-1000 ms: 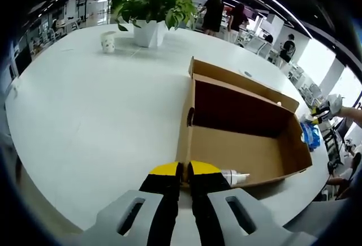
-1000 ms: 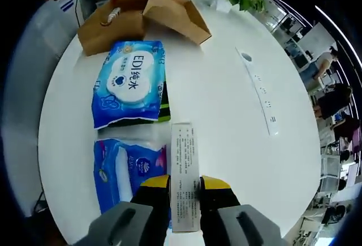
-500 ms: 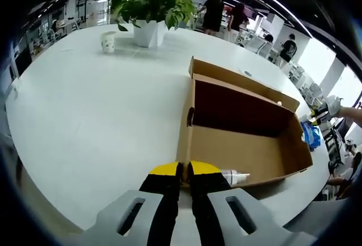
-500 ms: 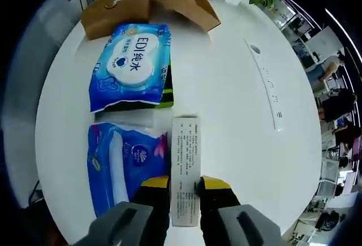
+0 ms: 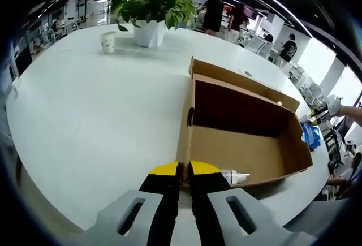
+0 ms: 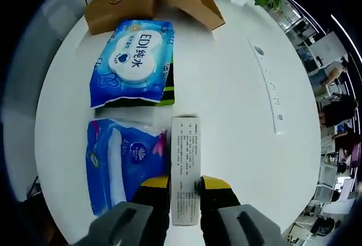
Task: Operate the shoe box by opening the lid, removing the specified soft item, and placing it in the target area until the item is outside and the box remains undamaged.
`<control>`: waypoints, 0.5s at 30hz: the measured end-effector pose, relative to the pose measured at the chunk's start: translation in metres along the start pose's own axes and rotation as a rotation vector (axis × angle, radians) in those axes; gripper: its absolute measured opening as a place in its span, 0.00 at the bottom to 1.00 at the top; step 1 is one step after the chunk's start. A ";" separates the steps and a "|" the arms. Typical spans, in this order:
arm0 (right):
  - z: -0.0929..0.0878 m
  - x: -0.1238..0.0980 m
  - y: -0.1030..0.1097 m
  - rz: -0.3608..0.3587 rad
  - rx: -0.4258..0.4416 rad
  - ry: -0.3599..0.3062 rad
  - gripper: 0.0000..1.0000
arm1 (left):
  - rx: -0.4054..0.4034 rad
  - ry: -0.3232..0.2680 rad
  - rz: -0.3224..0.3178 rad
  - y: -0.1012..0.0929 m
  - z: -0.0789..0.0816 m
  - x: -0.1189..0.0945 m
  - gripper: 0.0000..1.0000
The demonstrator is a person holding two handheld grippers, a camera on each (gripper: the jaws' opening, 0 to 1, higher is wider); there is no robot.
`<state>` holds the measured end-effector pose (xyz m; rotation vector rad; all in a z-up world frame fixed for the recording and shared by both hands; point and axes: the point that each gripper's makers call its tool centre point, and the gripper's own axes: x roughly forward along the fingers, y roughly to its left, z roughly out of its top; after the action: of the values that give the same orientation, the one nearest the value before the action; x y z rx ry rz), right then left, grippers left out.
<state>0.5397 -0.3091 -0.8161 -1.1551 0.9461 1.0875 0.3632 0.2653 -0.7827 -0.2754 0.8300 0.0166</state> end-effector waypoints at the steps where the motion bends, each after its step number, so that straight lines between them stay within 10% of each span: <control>1: 0.000 0.000 0.000 -0.001 0.004 0.002 0.18 | -0.002 0.000 -0.001 0.000 0.000 0.000 0.03; 15: -0.001 -0.009 -0.004 -0.025 0.092 -0.022 0.29 | -0.004 0.001 -0.005 0.000 0.000 0.000 0.04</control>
<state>0.5417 -0.3115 -0.8069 -1.0757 0.9523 1.0241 0.3632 0.2658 -0.7827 -0.2810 0.8300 0.0139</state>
